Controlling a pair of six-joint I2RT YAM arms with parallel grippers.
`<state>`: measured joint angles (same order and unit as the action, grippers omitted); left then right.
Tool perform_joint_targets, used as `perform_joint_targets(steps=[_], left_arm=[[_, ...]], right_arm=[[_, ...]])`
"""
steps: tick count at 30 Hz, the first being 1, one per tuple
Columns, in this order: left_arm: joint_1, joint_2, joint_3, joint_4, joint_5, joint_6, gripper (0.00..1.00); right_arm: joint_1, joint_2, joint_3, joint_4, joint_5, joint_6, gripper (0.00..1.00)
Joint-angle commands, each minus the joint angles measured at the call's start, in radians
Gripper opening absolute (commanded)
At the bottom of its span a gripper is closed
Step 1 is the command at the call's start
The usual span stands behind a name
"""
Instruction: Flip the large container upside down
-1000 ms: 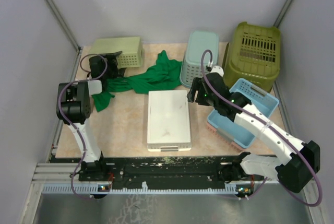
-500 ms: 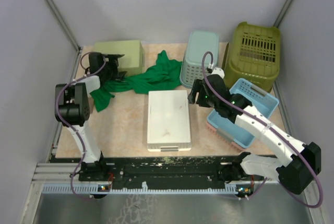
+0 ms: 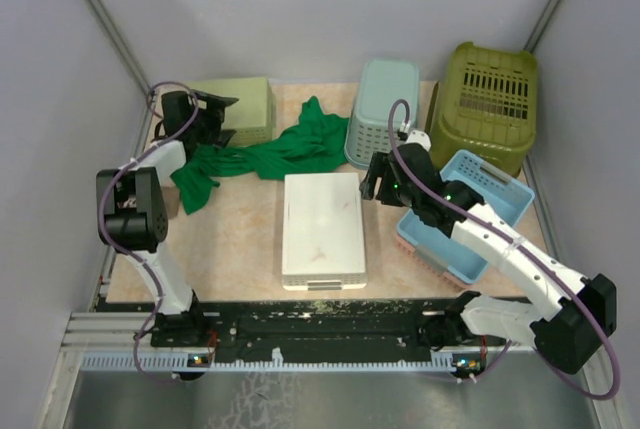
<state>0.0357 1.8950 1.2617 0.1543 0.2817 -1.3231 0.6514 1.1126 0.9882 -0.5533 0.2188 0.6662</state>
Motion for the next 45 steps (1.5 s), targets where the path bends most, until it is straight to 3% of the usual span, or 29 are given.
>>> perform_joint_targets(steps=[1,9,14,21,33,37,42,45], left_arm=[[-0.023,-0.125,0.046,-0.072,-0.005,0.276,1.0],[-0.227,-0.387,-0.04,-0.246,-0.15,0.722,1.0],[-0.289,-0.585,-0.192,-0.297,-0.129,0.858,1.0],[-0.298,-0.773,-0.267,-0.405,-0.153,0.951,1.0],[-0.298,-0.826,-0.241,-0.438,-0.195,0.94,1.0],[-0.298,-0.847,-0.201,-0.464,-0.243,0.923,1.0],[-0.297,-0.875,-0.112,-0.547,-0.343,0.917,1.0],[-0.296,-0.905,-0.089,-0.575,-0.415,0.923,1.0]], right_arm=[[-0.008,-0.033,0.002,0.053,-0.01,0.004,0.69],[-0.009,-0.006,-0.007,0.085,-0.035,0.003,0.69],[-0.008,0.021,-0.031,0.115,-0.071,0.009,0.69],[-0.009,0.08,-0.096,0.181,-0.117,0.027,0.69],[0.027,0.225,-0.173,0.37,-0.367,0.108,0.69],[0.128,0.32,-0.103,0.447,-0.416,0.116,0.69],[0.205,0.518,0.052,0.639,-0.611,0.159,0.69],[0.219,0.652,0.184,0.665,-0.703,0.163,0.68]])
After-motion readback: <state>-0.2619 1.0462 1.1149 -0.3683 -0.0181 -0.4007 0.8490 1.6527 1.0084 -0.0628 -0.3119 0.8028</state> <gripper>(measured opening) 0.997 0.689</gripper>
